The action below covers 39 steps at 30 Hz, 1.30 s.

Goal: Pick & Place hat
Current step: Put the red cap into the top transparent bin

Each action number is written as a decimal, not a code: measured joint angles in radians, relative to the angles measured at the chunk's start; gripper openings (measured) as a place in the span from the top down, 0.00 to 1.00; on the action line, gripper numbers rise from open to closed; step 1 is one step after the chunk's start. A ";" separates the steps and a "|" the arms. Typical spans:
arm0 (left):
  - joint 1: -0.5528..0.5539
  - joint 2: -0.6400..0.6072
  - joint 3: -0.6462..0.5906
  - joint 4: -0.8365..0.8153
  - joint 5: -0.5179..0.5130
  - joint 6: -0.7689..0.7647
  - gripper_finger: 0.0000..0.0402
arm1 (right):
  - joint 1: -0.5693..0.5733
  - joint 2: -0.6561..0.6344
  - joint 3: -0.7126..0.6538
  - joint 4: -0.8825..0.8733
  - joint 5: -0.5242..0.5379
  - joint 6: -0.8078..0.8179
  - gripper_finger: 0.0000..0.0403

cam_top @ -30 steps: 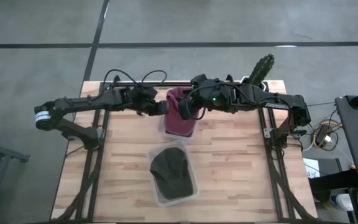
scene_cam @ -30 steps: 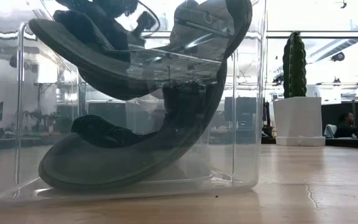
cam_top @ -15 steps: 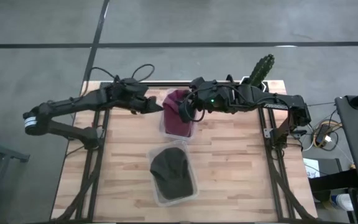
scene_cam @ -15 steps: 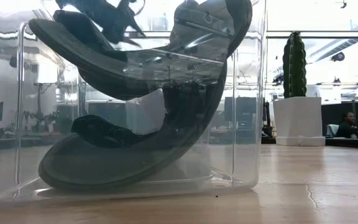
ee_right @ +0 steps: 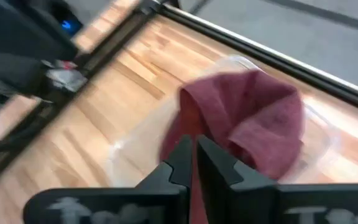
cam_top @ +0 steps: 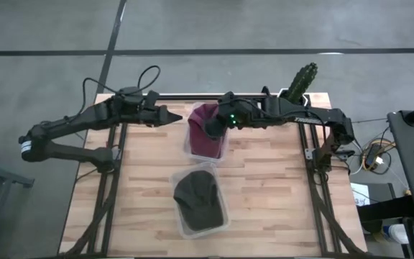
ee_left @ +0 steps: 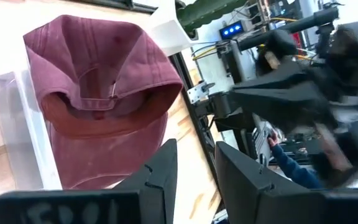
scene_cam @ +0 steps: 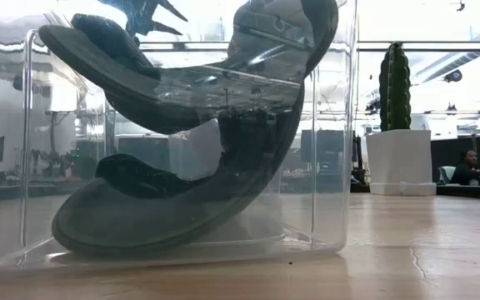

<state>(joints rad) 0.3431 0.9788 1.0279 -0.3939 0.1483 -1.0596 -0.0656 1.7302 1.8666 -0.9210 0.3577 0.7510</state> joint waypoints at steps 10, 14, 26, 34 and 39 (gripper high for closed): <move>0.000 -0.017 0.000 -0.002 -0.004 0.009 0.75 | -0.117 0.021 -0.090 0.036 -0.136 0.013 0.98; 0.000 -0.017 -0.001 -0.002 -0.004 0.010 0.75 | -0.129 0.036 -0.134 0.030 -0.181 0.046 0.98; 0.000 -0.027 -0.001 -0.003 -0.005 0.012 0.75 | -0.131 0.163 -0.189 0.012 -0.228 0.054 0.98; 0.000 -0.039 -0.001 -0.002 -0.016 0.010 0.75 | -0.130 0.251 -0.188 0.008 -0.299 0.041 0.98; 0.000 -0.041 -0.001 -0.002 -0.016 0.010 0.75 | -0.128 0.246 -0.184 0.018 -0.305 0.033 0.98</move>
<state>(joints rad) 0.3431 0.9379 1.0271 -0.3962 0.1318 -1.0492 -0.1933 1.9758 1.6821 -0.9029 0.0525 0.7836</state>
